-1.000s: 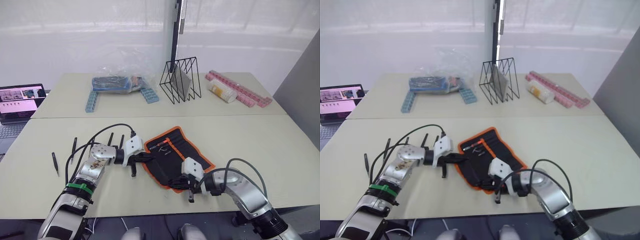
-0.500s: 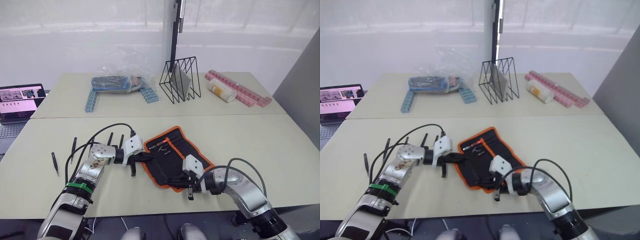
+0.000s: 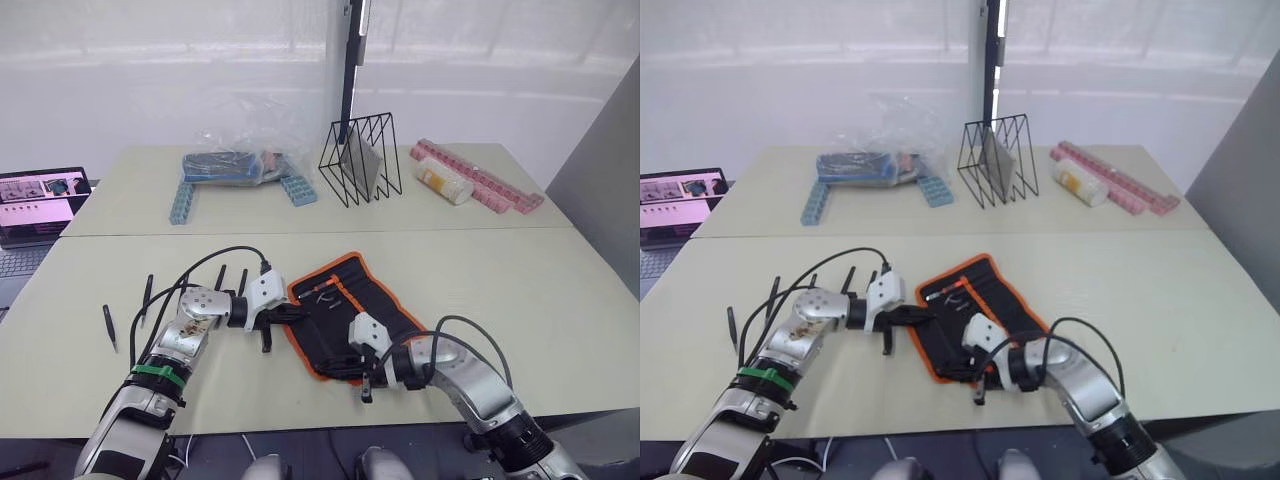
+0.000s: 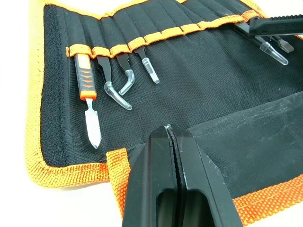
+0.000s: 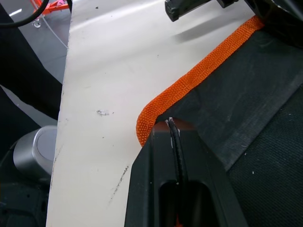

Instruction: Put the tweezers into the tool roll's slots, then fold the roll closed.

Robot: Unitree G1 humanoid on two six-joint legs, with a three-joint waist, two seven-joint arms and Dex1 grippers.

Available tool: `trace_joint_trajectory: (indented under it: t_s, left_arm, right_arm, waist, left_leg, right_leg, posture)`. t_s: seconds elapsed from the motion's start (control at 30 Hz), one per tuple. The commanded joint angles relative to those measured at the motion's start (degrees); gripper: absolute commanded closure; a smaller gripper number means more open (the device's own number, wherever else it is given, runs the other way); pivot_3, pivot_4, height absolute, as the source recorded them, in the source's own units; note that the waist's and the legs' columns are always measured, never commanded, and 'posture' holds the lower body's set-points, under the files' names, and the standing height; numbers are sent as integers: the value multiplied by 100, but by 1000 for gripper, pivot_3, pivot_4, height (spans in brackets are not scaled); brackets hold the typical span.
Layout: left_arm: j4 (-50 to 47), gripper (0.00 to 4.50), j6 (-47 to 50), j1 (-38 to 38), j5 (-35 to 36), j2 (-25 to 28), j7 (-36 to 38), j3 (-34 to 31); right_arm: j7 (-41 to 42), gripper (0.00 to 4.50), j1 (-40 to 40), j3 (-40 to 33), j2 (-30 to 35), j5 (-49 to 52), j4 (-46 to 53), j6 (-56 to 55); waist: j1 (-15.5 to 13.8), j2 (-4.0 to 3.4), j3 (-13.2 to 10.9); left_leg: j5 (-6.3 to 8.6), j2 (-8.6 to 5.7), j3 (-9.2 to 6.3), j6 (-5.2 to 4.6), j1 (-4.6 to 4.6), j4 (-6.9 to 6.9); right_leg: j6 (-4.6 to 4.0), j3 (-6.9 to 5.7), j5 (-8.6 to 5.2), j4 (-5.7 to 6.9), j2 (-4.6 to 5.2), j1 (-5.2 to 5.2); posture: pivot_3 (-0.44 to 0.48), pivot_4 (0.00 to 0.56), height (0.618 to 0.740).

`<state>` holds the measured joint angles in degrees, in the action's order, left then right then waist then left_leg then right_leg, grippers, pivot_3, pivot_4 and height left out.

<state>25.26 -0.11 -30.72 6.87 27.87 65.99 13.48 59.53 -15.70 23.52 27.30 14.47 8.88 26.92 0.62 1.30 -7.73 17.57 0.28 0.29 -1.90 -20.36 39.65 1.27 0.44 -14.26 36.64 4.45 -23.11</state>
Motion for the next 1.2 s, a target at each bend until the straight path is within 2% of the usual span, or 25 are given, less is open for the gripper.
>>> trace_joint_trajectory:
  t_s: [0.03, 0.27, 0.43, 0.63, 0.73, 0.8, 1.03, 1.07, 1.2]
  left_arm:
    - [299, 4462, 167, 173, -293, 160, -102, 71]
    - [54, 4462, 228, 125, -138, 262, -51, -105]
    - [-876, 4462, 691, 256, 342, 465, 89, -397]
    - [-2163, 4462, 1434, 642, 1003, 823, 122, -934]
    - [-2739, 4462, 1784, 992, 1529, 1021, 68, -1476]
    - [-3046, 4462, 2004, 1382, 1858, 1225, -99, -2106]
    - [-3111, 4462, 1992, 2749, 1979, 1693, -757, -3863]
    - [-3004, 3930, 1931, 3022, 1922, 1727, -897, -4225]
    - [-2516, 2709, 1571, 3870, 1805, 1615, -1399, -5343]
  right_arm:
    - [18, 4500, 41, 168, 90, -214, -159, -61]
    - [-123, 4500, -40, -123, 50, -58, -147, 16]
    - [-209, 4500, -82, -522, 42, 318, 232, 178]
    - [-442, 4500, -240, -1182, -73, 944, 815, 575]
    - [-583, 4500, -277, -1625, -47, 1334, 1089, 794]
    - [-729, 4500, -286, -2129, 101, 1469, 1092, 803]
    - [-918, 4500, -38, -3327, 688, 1410, 456, 375]
    - [-881, 3949, 76, -3511, 826, 1334, 260, 210]
    - [-921, 2686, 394, -4243, 957, 1263, -587, -623]
  waist:
    - [0, 0, 0]
    - [2, 2, -1]
    - [13, -2, -17]
    - [-14, -2, -21]
    - [-12, -3, -22]
    - [-3, -3, -24]
    - [-2, -6, -27]
    - [-7, -6, -27]
    - [-8, -6, -27]
  left_leg:
    - [0, 0, 0, 0, 0, 0]
    - [0, 0, 0, 0, 1, 0]
    - [0, 4, 1, 0, -18, 0]
    - [-15, 3, -5, 25, -172, 23]
    - [-20, 1, -4, 34, -201, 22]
    - [-19, 2, -4, 32, -199, 18]
    - [-18, 4, -3, 30, -191, 6]
    - [-18, 3, -3, 30, -191, 6]
    - [-17, -4, -1, 29, -190, 2]
  right_leg:
    - [0, 0, 0, 0, 0, 1]
    - [0, 0, 0, 0, 0, 1]
    - [-1, 1, 0, 1, 0, -19]
    - [-1, -6, 4, 27, 5, -165]
    - [0, -3, 5, 39, 8, -196]
    - [0, -3, 5, 33, 10, -195]
    - [-1, -3, 5, 20, 18, -192]
    - [-1, -4, 5, 19, 21, -190]
    - [-1, -6, 5, 16, 64, -188]
  posture:
    - [0, 150, 724]
    - [0, 150, 724]
    - [0, 150, 724]
    - [0, 150, 724]
    - [0, 150, 724]
    - [0, 150, 724]
    - [0, 150, 724]
    - [0, 150, 724]
    - [0, 150, 724]
